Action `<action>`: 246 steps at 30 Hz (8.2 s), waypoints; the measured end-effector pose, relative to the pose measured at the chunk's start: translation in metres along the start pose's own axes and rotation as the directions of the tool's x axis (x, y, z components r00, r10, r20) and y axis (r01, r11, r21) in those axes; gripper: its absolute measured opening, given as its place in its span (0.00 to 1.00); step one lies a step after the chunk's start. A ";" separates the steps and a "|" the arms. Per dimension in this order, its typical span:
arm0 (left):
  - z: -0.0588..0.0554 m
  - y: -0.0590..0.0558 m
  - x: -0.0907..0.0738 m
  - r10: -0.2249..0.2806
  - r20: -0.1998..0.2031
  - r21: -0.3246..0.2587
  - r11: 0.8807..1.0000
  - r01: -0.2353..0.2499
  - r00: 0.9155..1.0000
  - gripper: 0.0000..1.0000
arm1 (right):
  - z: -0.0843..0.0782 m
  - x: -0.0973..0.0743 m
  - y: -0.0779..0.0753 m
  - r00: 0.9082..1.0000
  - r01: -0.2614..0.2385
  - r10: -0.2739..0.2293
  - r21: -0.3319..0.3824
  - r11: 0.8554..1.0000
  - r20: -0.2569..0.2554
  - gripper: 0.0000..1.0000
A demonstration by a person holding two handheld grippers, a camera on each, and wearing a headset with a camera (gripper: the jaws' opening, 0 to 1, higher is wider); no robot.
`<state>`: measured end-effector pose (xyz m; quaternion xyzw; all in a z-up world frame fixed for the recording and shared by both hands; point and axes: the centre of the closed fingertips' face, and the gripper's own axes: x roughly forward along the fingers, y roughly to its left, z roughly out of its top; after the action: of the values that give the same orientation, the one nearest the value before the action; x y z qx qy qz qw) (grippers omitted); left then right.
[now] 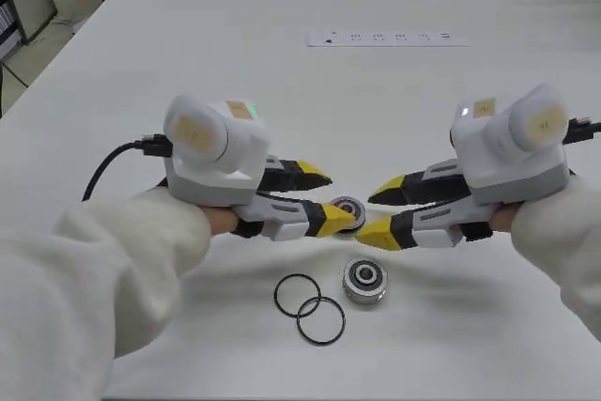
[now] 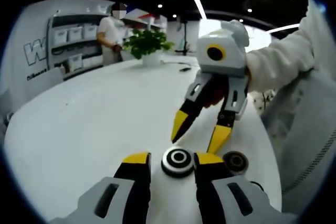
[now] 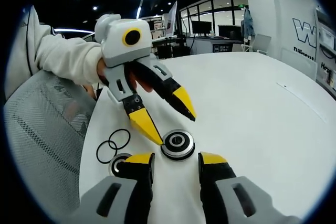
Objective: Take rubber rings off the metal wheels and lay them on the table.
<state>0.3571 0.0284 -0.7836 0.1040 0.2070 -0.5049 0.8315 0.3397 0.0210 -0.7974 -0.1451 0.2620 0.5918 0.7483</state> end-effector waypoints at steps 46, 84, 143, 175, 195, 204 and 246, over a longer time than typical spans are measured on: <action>-0.004 -0.008 0.004 -0.007 0.000 0.027 1.000 0.007 1.000 0.17 | -0.005 0.003 0.000 1.000 0.000 0.000 0.009 1.000 -0.010 0.24; -0.004 -0.013 0.007 -0.036 -0.001 0.007 0.999 0.036 0.999 0.14 | -0.006 0.004 -0.001 1.000 -0.007 0.007 -0.050 0.999 -0.007 0.16; -0.005 -0.015 0.004 -0.038 0.016 0.013 0.999 0.038 0.999 0.14 | -0.007 0.006 0.005 1.000 -0.013 0.013 -0.042 0.999 0.003 0.21; -0.005 -0.015 0.004 -0.029 0.025 0.005 1.000 0.029 0.999 0.14 | -0.014 0.002 -0.002 0.997 0.011 0.003 0.177 0.984 -0.075 0.02; -0.005 -0.016 0.004 -0.033 0.024 0.016 0.999 0.033 0.999 0.14 | -0.012 -0.002 -0.013 0.999 0.034 -0.025 0.396 0.917 -0.030 0.00; -0.006 -0.015 0.004 -0.033 0.026 0.022 0.999 0.033 0.999 0.14 | -0.008 -0.004 -0.012 1.000 0.002 -0.007 0.507 0.862 0.010 0.00; -0.006 -0.016 0.003 -0.032 0.027 0.026 0.999 0.031 0.999 0.14 | 0.006 -0.005 -0.006 0.996 -0.085 0.046 0.613 0.785 0.078 0.00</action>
<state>0.3431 0.0207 -0.7901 0.1045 0.1905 -0.5219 0.8249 0.3458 0.0187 -0.7902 0.1334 0.4232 0.5037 0.7412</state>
